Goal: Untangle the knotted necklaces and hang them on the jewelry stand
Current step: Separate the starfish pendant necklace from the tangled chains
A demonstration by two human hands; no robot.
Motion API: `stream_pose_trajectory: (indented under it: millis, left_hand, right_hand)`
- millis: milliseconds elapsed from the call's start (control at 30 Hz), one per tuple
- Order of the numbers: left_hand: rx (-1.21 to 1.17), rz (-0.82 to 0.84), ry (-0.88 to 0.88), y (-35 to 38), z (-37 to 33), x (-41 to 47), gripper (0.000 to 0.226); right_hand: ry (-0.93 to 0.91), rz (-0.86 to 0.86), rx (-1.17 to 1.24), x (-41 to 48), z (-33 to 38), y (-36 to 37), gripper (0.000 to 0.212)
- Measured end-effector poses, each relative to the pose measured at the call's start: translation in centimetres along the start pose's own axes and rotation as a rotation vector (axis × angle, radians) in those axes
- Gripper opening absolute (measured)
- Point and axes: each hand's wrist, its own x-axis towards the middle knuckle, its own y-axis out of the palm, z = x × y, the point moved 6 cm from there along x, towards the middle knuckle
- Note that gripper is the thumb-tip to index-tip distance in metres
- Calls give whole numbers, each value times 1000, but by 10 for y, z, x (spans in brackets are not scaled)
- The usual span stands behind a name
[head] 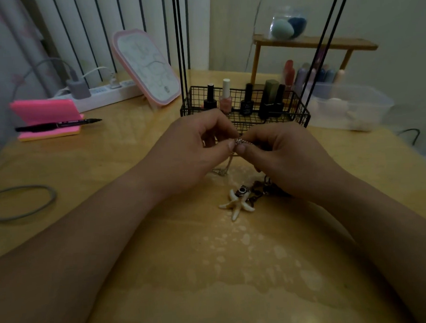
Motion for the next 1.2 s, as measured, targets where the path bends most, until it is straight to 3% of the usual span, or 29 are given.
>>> stream_pose_trajectory:
  millis: [300, 633, 800, 933, 1033, 1200]
  left_hand:
    - [137, 50, 79, 0, -2, -2, 3]
    - [-45, 62, -36, 2, 5, 0, 7]
    - [-80, 61, -62, 6, 4, -1, 4]
    - [-44, -30, -104, -2, 6, 0, 5]
    - [-119, 35, -200, 2, 7, -2, 16]
    - [-201, 100, -252, 9, 9, -2, 15]
  right_hand:
    - [66, 77, 19, -1, -2, 2, 19]
    - [121, 106, 260, 0, -3, -3, 14]
    - [108, 69, 237, 0, -2, -5, 14]
    - [105, -18, 232, 2, -4, -10, 12]
    - [81, -55, 242, 1, -2, -10, 9]
    - [43, -82, 264, 0, 2, -9, 8]
